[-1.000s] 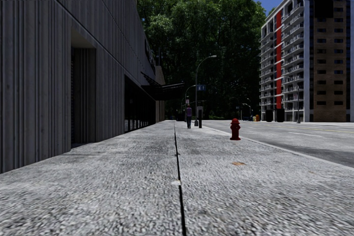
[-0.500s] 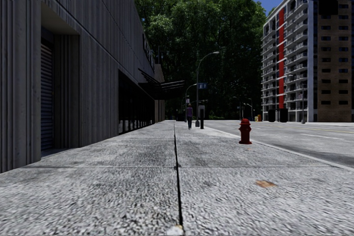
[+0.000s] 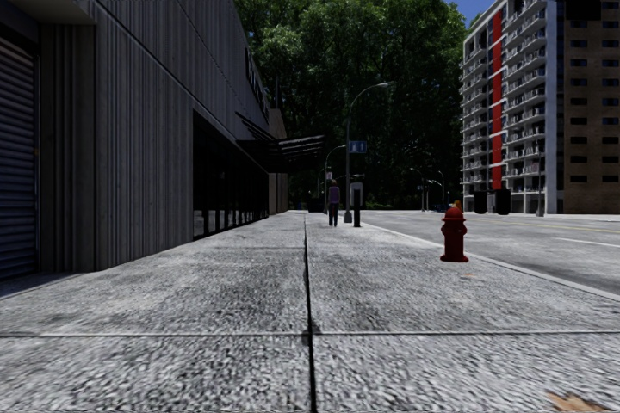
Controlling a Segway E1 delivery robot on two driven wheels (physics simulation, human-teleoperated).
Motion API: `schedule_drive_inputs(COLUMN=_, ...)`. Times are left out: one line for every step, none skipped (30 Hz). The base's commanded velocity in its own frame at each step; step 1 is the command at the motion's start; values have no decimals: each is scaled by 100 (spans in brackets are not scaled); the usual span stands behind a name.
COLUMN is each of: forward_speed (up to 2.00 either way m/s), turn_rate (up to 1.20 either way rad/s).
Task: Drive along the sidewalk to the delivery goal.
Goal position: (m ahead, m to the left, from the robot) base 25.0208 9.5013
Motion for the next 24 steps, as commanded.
schedule_drive_inputs(forward_speed=200, turn_rate=0)
schedule_drive_inputs(forward_speed=200, turn_rate=0)
schedule_drive_inputs(forward_speed=200, turn_rate=0)
schedule_drive_inputs(forward_speed=200, turn_rate=0)
schedule_drive_inputs(forward_speed=200, turn_rate=0)
schedule_drive_inputs(forward_speed=200, turn_rate=0)
schedule_drive_inputs(forward_speed=200, turn_rate=0)
schedule_drive_inputs(forward_speed=200, turn_rate=0)
schedule_drive_inputs(forward_speed=200, turn_rate=0)
schedule_drive_inputs(forward_speed=200, turn_rate=6)
schedule_drive_inputs(forward_speed=200, turn_rate=9)
schedule_drive_inputs(forward_speed=200, turn_rate=9)
schedule_drive_inputs(forward_speed=200, turn_rate=12)
schedule_drive_inputs(forward_speed=200, turn_rate=18)
schedule_drive_inputs(forward_speed=200, turn_rate=23)
schedule_drive_inputs(forward_speed=200, turn_rate=24)
schedule_drive_inputs(forward_speed=200, turn_rate=24)
schedule_drive_inputs(forward_speed=200, turn_rate=24)
schedule_drive_inputs(forward_speed=200, turn_rate=24)
schedule_drive_inputs(forward_speed=200, turn_rate=24)
schedule_drive_inputs(forward_speed=200, turn_rate=24)
schedule_drive_inputs(forward_speed=200, turn_rate=24)
schedule_drive_inputs(forward_speed=200, turn_rate=20)
schedule_drive_inputs(forward_speed=200, turn_rate=18)
